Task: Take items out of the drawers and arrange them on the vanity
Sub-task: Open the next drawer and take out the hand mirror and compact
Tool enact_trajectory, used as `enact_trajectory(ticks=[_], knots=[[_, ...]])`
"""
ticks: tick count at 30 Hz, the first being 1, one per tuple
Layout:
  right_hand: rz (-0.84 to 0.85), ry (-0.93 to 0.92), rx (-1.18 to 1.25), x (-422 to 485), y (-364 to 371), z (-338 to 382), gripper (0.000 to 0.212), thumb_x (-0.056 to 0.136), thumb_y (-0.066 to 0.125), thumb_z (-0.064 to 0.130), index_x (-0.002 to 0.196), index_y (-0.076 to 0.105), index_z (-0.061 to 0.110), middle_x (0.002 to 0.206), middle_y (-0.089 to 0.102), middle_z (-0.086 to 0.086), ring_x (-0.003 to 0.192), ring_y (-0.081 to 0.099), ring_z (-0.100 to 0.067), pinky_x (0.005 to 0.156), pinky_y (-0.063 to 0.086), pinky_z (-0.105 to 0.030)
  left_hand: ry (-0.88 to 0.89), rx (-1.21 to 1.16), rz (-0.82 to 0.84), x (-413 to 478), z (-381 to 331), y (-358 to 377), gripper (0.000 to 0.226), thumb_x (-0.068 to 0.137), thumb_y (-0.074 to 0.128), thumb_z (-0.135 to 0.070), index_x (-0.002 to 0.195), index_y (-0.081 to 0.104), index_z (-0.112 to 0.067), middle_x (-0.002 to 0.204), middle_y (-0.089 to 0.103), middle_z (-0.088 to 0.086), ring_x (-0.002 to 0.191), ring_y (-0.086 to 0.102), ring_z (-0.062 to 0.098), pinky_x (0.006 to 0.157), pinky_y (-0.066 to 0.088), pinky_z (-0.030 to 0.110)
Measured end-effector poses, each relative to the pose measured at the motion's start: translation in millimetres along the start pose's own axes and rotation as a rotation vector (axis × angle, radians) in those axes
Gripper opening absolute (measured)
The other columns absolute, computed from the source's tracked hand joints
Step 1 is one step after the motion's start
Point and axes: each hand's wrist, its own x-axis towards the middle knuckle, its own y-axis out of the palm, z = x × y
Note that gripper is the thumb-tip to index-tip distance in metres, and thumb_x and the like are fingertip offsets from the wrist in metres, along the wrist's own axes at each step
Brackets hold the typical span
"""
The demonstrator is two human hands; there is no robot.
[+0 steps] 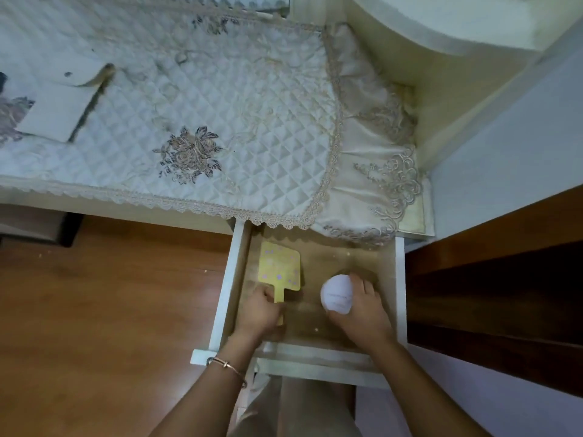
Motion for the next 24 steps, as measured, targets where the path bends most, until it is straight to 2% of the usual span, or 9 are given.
enact_trajectory(ticks=[2,4,6,8,10,12,16,22,24], knots=[[-0.027,-0.029,-0.004,-6,-5,6,0.082,0.077,0.066,0.040,0.141,0.021,0.017,0.144,0.031,-0.005,0.129,0.033,-0.026,0.098,0.038,-0.036,0.006,-0.125,0.097,-17,-9,-18,0.017,0.078,0.068,-0.012,0.076,0.051,-0.016,0.077,0.057,0.004,0.074,0.058,0.023,0.063,0.047,0.032],[-0.075,-0.078,0.004,-12,-12,16,0.082,0.077,0.066,0.041,0.141,0.021,0.018,0.143,0.032,-0.004,0.128,0.034,-0.023,0.098,0.037,-0.033,0.051,-0.210,0.168,-37,-16,-38,0.008,0.081,0.065,-0.011,0.084,0.058,-0.013,0.073,0.060,0.002,0.065,0.062,0.015,0.060,0.047,0.026],[-0.119,-0.116,0.043,-19,-22,29,0.084,0.076,0.067,0.041,0.142,0.021,0.019,0.144,0.032,-0.004,0.129,0.034,-0.022,0.100,0.036,-0.034,0.131,-0.278,0.172,-56,-23,-63,0.005,0.084,0.063,-0.007,0.085,0.060,-0.011,0.060,0.058,-0.004,0.048,0.058,0.002,0.049,0.044,0.016],[-0.176,-0.191,0.104,-21,-32,45,0.086,0.071,0.071,0.040,0.142,0.026,0.017,0.142,0.036,-0.005,0.127,0.037,-0.022,0.101,0.035,-0.034,0.202,-0.346,0.150,-67,-30,-89,0.005,0.085,0.060,-0.005,0.089,0.062,-0.007,0.056,0.056,-0.003,0.045,0.055,0.001,0.047,0.042,0.012],[-0.217,-0.285,0.130,-16,-43,64,0.085,0.070,0.074,0.035,0.139,0.031,0.013,0.140,0.039,-0.008,0.127,0.037,-0.024,0.103,0.032,-0.032,0.250,-0.413,0.111,-70,-42,-113,0.013,0.085,0.061,-0.006,0.097,0.061,-0.004,0.070,0.053,0.011,0.060,0.057,0.009,0.062,0.045,0.018],[-0.205,-0.333,0.156,-4,-57,89,0.082,0.072,0.073,0.029,0.140,0.028,0.015,0.142,0.034,-0.005,0.128,0.031,-0.023,0.105,0.028,-0.031,0.282,-0.456,0.039,-61,-57,-131,0.008,0.084,0.061,-0.005,0.091,0.061,-0.010,0.077,0.050,0.014,0.064,0.059,0.010,0.068,0.045,0.024],[-0.187,-0.406,0.169,38,-81,140,0.081,0.074,0.068,0.029,0.140,0.022,0.017,0.143,0.024,-0.003,0.129,0.022,-0.023,0.104,0.027,-0.031,0.288,-0.428,-0.180,-13,-98,-155,0.013,0.084,0.064,-0.013,0.079,0.057,-0.022,0.074,0.056,0.003,0.075,0.053,0.018,0.068,0.041,0.028],[-0.156,-0.397,0.129,119,-103,195,0.081,0.072,0.070,0.030,0.138,0.026,0.014,0.139,0.020,-0.006,0.125,0.024,-0.028,0.104,0.033,-0.037,0.226,-0.388,-0.345,61,-150,-171,0.023,0.084,0.063,-0.016,0.065,0.051,-0.018,0.059,0.046,-0.001,0.066,0.046,0.018,0.058,0.036,0.028],[-0.166,-0.389,0.118,140,-108,206,0.080,0.073,0.070,0.030,0.138,0.026,0.013,0.139,0.020,-0.007,0.124,0.024,-0.029,0.102,0.034,-0.037,0.223,-0.299,-0.398,76,-159,-173,0.022,0.085,0.063,-0.018,0.067,0.051,-0.016,0.059,0.045,-0.001,0.062,0.046,0.018,0.056,0.037,0.027]])
